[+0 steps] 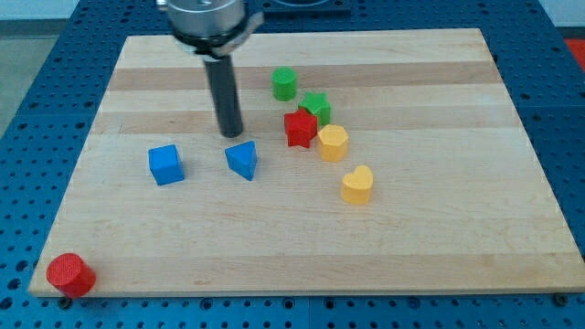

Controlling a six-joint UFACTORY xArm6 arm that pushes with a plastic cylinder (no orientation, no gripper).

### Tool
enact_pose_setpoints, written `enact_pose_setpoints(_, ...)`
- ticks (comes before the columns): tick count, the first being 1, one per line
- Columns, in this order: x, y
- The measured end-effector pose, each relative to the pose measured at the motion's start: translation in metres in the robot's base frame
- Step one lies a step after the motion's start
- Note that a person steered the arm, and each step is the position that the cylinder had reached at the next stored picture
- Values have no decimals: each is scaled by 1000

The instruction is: Nudge the blue cube to the left slightly

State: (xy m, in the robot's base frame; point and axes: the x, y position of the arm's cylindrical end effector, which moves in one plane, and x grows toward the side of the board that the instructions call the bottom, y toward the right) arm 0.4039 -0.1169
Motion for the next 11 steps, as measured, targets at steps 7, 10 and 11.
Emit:
enact_pose_setpoints(7, -17, -76)
enact_pose_setpoints(10, 77, -38)
enact_pose_setpoints(11, 84, -54)
